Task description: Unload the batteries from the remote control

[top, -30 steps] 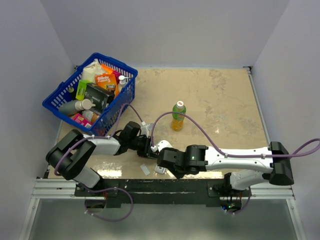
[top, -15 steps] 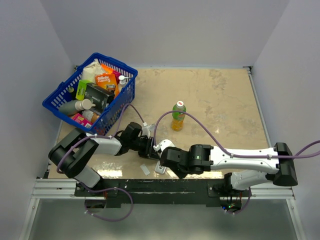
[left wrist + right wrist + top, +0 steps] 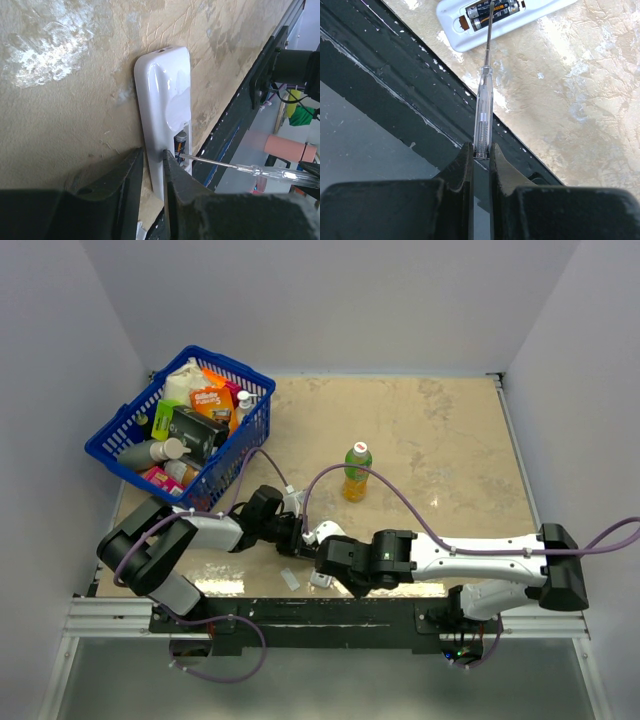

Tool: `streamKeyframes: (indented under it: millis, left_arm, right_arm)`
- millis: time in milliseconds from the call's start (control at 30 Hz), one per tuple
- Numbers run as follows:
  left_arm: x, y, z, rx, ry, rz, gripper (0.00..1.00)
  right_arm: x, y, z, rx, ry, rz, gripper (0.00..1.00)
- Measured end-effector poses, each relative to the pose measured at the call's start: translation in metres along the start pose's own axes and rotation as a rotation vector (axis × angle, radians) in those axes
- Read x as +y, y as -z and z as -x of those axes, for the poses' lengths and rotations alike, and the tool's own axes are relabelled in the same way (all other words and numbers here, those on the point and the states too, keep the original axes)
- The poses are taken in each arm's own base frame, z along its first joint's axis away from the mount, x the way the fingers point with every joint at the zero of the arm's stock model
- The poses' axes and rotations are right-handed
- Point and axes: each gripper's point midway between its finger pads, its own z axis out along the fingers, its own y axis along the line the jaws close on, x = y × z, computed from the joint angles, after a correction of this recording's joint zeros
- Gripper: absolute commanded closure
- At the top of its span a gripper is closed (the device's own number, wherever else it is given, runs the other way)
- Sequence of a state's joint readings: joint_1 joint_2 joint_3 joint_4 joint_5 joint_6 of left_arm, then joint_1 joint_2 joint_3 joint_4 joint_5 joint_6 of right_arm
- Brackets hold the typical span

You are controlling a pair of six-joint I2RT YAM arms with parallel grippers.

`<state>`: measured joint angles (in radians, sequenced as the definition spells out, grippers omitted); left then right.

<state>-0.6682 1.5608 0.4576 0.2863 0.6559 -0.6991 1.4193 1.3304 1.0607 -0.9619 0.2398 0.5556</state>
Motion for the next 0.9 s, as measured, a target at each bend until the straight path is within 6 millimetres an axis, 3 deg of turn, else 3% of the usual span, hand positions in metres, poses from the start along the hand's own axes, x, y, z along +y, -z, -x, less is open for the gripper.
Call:
streamKeyframes:
  millis: [900]
  left_arm:
    - [-0.0020,-0.0016,-0.0027,-0.010,0.020,-0.017,0.73]
  right_arm:
    - [-0.0026,0.0024,-0.0003,0.013,0.022,-0.013,1.00]
